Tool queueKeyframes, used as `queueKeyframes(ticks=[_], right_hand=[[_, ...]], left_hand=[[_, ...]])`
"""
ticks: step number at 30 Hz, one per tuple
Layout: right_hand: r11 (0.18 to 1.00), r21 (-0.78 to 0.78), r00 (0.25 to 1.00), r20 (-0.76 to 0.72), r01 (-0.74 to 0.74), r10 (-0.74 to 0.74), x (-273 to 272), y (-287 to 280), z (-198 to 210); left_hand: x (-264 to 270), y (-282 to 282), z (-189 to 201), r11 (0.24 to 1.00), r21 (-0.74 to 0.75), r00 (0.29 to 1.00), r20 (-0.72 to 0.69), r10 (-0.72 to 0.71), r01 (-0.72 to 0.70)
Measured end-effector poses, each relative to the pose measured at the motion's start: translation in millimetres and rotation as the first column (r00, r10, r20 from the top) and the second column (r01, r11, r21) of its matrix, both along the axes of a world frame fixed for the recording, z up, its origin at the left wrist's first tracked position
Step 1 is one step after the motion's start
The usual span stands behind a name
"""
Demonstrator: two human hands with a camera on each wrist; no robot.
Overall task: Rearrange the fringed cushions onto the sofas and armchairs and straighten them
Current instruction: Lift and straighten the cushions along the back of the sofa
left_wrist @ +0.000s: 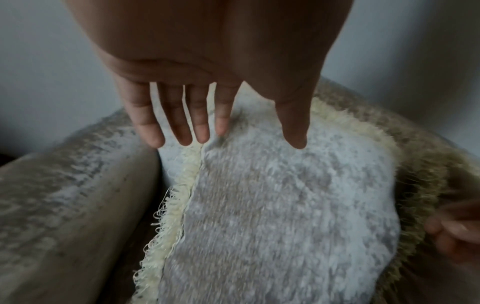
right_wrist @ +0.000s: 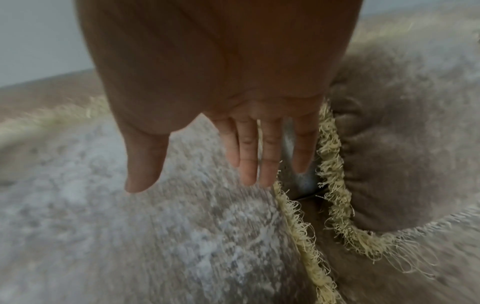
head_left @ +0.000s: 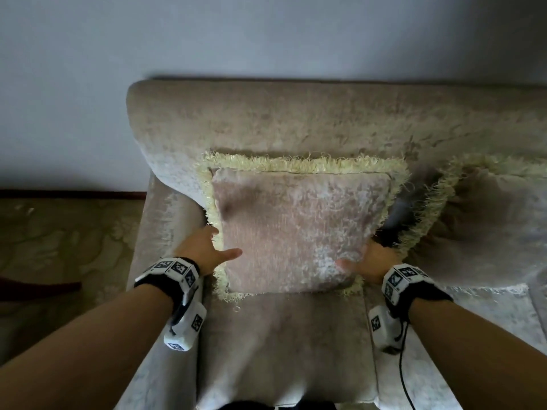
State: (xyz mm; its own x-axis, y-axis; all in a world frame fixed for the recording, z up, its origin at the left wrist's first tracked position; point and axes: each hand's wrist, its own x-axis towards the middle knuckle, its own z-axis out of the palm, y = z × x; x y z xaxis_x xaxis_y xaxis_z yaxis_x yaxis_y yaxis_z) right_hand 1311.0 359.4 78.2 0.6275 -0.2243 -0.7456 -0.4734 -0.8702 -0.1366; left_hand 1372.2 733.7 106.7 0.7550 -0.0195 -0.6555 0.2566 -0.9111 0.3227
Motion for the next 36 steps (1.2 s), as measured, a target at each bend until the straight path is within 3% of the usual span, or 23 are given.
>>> queueKeyframes(ticks=[5, 10, 14, 17, 20, 21, 24, 27, 32, 36], right_hand=[[0.990, 0.080, 0.991, -0.062, 0.120, -0.115, 18.9, -24.8, -51.8], [0.954, 0.078, 0.956, 0.036, 0.289, -0.293, 18.9, -84.0, -155.1], [0.938, 0.263, 0.969, 0.038, 0.226, -0.245, 40.8, -57.0, -119.8], [0.904, 0.352, 0.968, -0.026, 0.243, -0.250, 58.0, -55.5, -131.5], [0.852, 0.422, 0.935, -0.298, 0.310, -0.192, 68.2, -53.1, -141.1], [0.853, 0.412, 0.928, -0.315, 0.321, -0.197, 70.1, -55.3, -142.9], [0.871, 0.324, 0.924, -0.026, 0.370, -0.382, 59.0, -68.4, -155.9], [0.860, 0.390, 0.941, -0.067, 0.330, -0.331, 47.5, -64.3, -143.1], [0.795, 0.530, 0.840, 0.253, 0.295, -0.480, 23.3, -58.1, -95.6], [0.800, 0.543, 0.817, 0.320, 0.256, -0.479, 16.8, -61.8, -52.3]], left_hand=[[16.6, -7.6, -57.3, 0.994, 0.088, 0.993, -0.085, 0.078, -0.071], [21.0, -19.7, -102.9, 0.971, 0.054, 0.959, -0.154, 0.237, -0.231], [35.6, -24.1, -127.8, 0.962, 0.061, 0.954, -0.128, 0.273, -0.267], [45.3, -25.1, -142.2, 0.949, 0.024, 0.937, -0.149, 0.315, -0.316], [48.2, -22.0, -158.5, 0.948, 0.022, 0.940, -0.121, 0.319, -0.319], [47.7, -20.7, -165.2, 0.952, 0.016, 0.945, -0.119, 0.305, -0.306], [44.9, -29.1, -154.7, 0.948, -0.001, 0.943, -0.098, 0.317, -0.318], [37.6, -34.2, -143.2, 0.922, -0.102, 0.925, -0.108, 0.364, -0.374], [8.9, -31.7, -127.4, 0.885, -0.213, 0.909, -0.155, 0.388, -0.414], [-20.2, -26.6, -124.5, 0.824, -0.290, 0.872, -0.210, 0.441, -0.487]])
